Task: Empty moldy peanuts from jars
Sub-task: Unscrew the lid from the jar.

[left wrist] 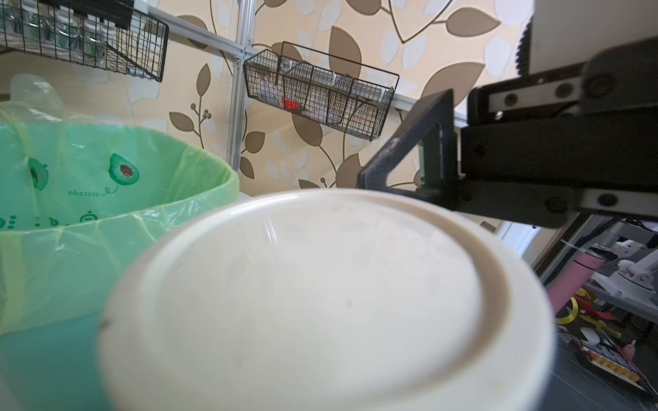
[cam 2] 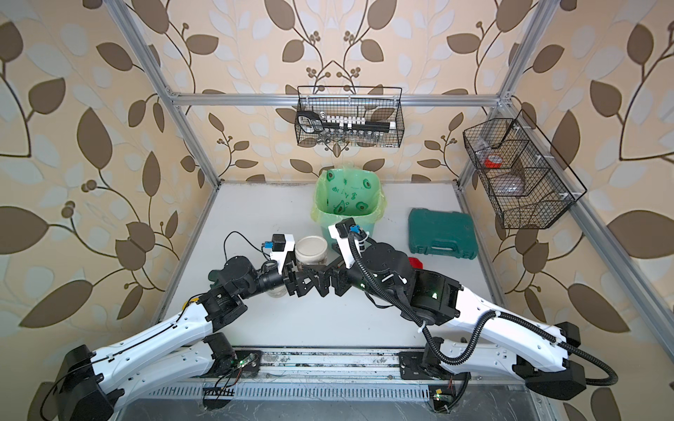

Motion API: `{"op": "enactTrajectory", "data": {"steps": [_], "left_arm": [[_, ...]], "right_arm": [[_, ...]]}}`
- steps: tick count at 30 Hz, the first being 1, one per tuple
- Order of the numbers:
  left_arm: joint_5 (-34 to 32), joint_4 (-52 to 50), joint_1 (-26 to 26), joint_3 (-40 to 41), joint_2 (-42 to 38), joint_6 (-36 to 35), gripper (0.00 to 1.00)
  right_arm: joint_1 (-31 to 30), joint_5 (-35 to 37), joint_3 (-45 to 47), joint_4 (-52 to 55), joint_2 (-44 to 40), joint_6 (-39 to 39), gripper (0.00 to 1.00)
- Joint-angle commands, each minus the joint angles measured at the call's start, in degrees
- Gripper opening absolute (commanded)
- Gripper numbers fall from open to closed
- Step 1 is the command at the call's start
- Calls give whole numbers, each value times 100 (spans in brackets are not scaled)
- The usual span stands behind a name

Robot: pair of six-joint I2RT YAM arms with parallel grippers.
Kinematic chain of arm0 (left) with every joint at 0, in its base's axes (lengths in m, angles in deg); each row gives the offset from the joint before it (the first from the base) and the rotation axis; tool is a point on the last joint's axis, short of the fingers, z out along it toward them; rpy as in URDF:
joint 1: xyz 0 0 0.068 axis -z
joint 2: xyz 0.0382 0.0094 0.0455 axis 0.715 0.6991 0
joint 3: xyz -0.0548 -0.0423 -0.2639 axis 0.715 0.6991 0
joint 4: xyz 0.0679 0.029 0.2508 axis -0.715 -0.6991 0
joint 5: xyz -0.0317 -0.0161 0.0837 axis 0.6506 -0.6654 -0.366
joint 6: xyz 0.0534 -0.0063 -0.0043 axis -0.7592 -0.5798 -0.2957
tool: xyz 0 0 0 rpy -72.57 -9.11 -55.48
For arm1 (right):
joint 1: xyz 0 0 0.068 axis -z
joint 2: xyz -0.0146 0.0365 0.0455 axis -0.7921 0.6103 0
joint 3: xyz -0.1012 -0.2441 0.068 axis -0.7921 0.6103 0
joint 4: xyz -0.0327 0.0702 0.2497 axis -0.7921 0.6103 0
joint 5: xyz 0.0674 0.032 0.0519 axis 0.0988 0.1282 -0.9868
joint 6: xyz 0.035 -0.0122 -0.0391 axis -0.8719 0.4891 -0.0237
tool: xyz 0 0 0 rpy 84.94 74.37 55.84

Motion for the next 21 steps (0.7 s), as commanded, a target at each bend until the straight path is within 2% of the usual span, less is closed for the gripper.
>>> {"op": "enactTrajectory", "data": {"steps": [1, 5, 11, 17, 21], "left_arm": [[53, 480, 1, -159, -46, -64, 0], [75, 319, -6, -170, -158, -83, 0], [58, 214, -1, -157, -256, -107, 0], [67, 206, -6, -155, -281, -103, 0], [66, 222, -5, -155, -272, -103, 0]], "right_arm": [[-28, -71, -78, -136, -119, 149, 99], [-34, -61, 58, -291, -272, 197, 99], [-38, -233, 97, -444, -66, 188, 99], [-41, 235, 161, -576, 176, 131, 99], [-39, 291, 178, -707, 317, 104, 99]]}}
